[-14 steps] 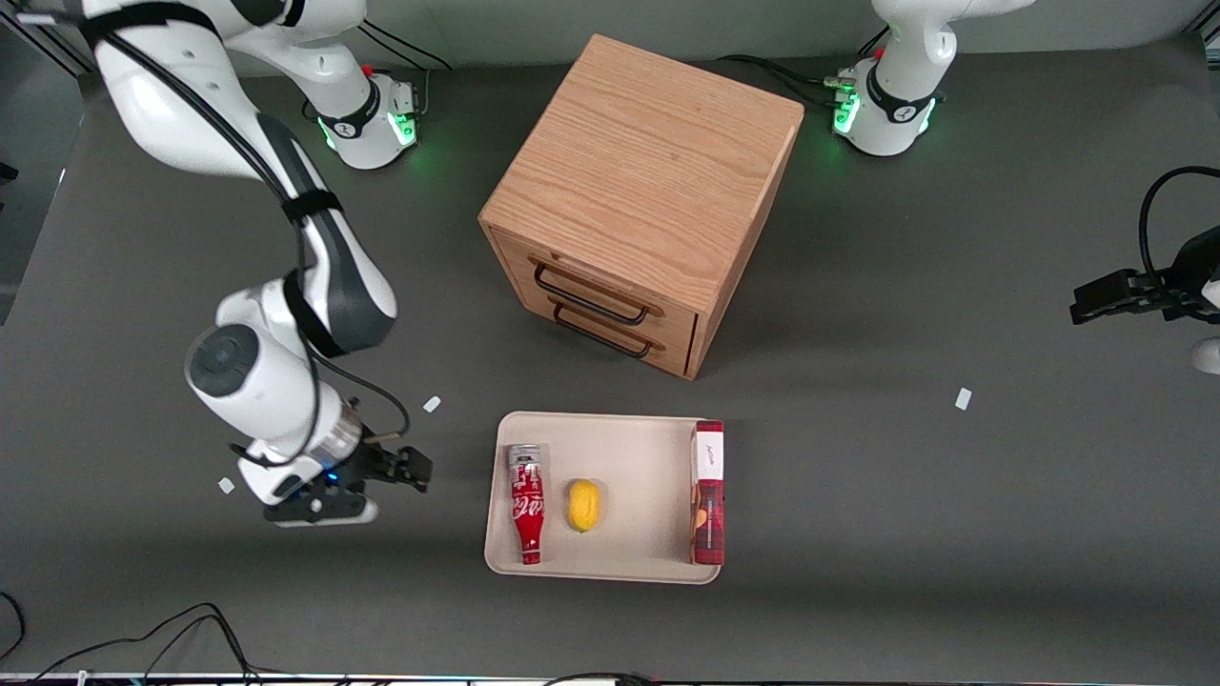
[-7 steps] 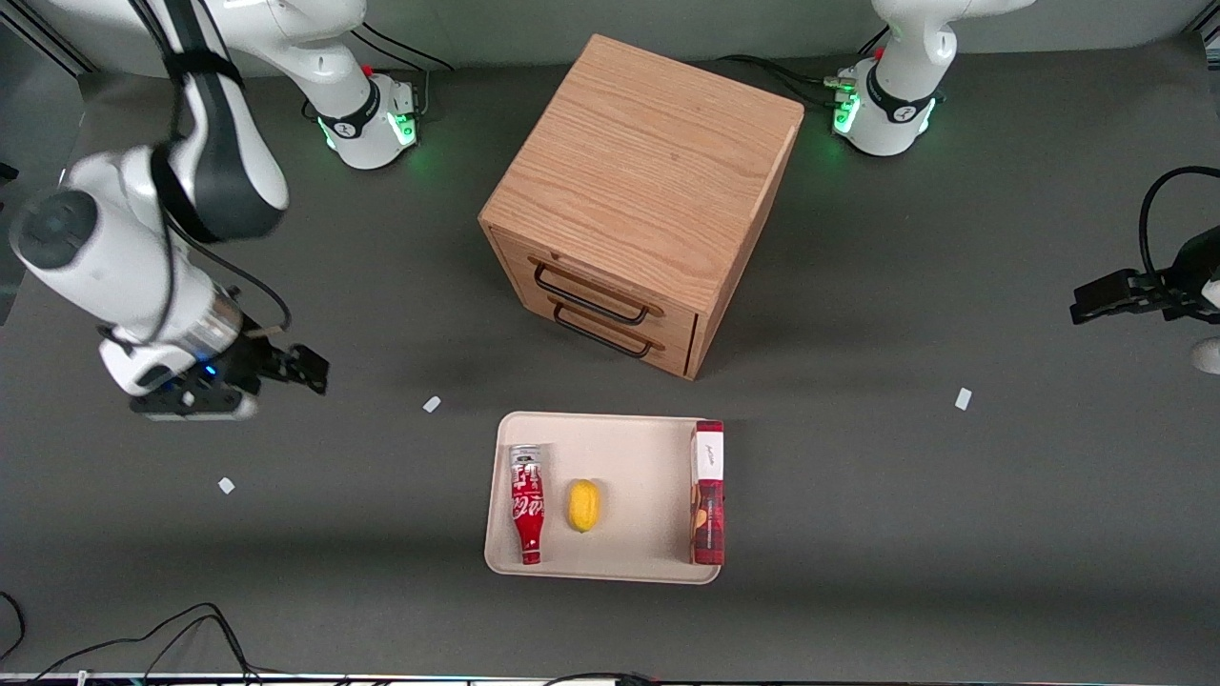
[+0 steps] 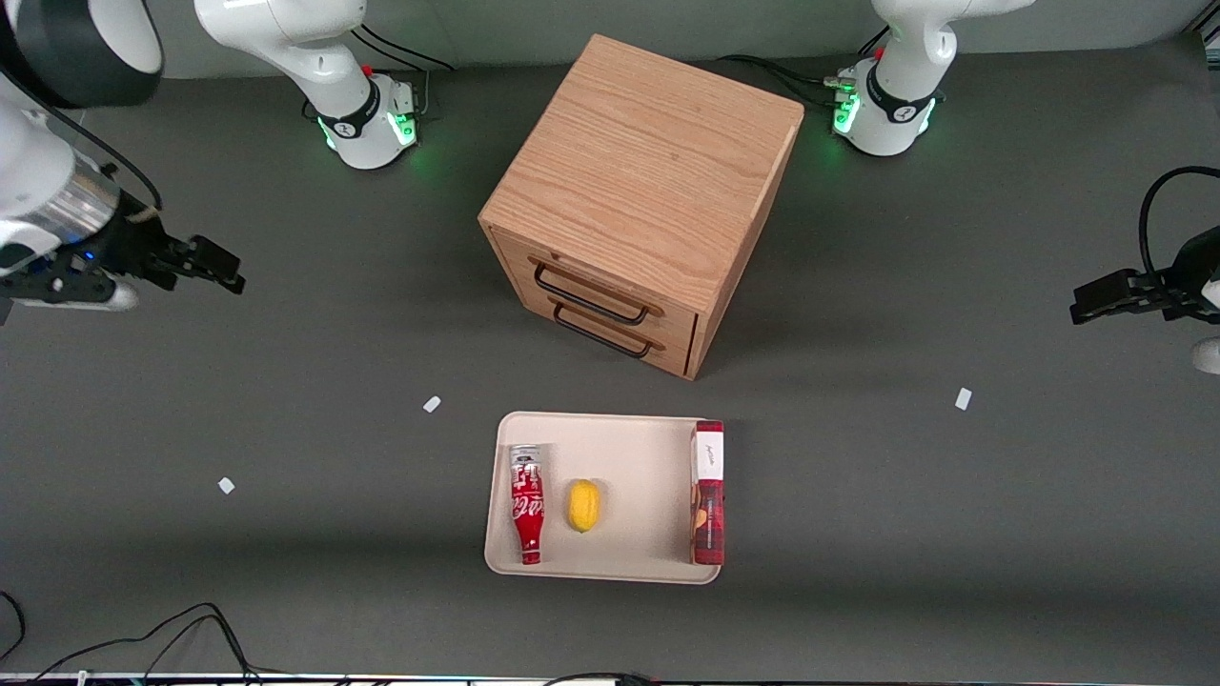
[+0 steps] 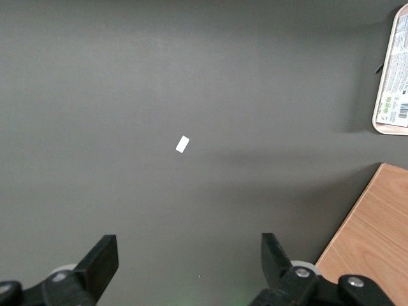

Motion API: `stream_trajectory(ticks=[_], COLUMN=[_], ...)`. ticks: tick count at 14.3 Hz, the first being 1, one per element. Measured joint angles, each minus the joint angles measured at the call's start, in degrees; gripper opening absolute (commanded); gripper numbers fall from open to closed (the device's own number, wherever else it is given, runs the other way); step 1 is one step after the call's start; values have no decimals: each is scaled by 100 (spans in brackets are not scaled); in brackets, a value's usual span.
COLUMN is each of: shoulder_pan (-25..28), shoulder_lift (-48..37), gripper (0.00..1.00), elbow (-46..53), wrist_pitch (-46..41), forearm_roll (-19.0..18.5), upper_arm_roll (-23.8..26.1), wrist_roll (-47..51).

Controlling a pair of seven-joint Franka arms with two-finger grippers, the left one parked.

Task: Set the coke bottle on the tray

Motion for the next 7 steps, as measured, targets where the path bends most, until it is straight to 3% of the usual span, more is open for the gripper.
stream_trajectory(ticks=[7], shoulder_pan=[19], shoulder_lift=[-117], gripper=[100], elbow=[581], wrist_pitch=[-587], forearm_roll=[0], upper_arm_roll=[-22], wrist_roll=[-3])
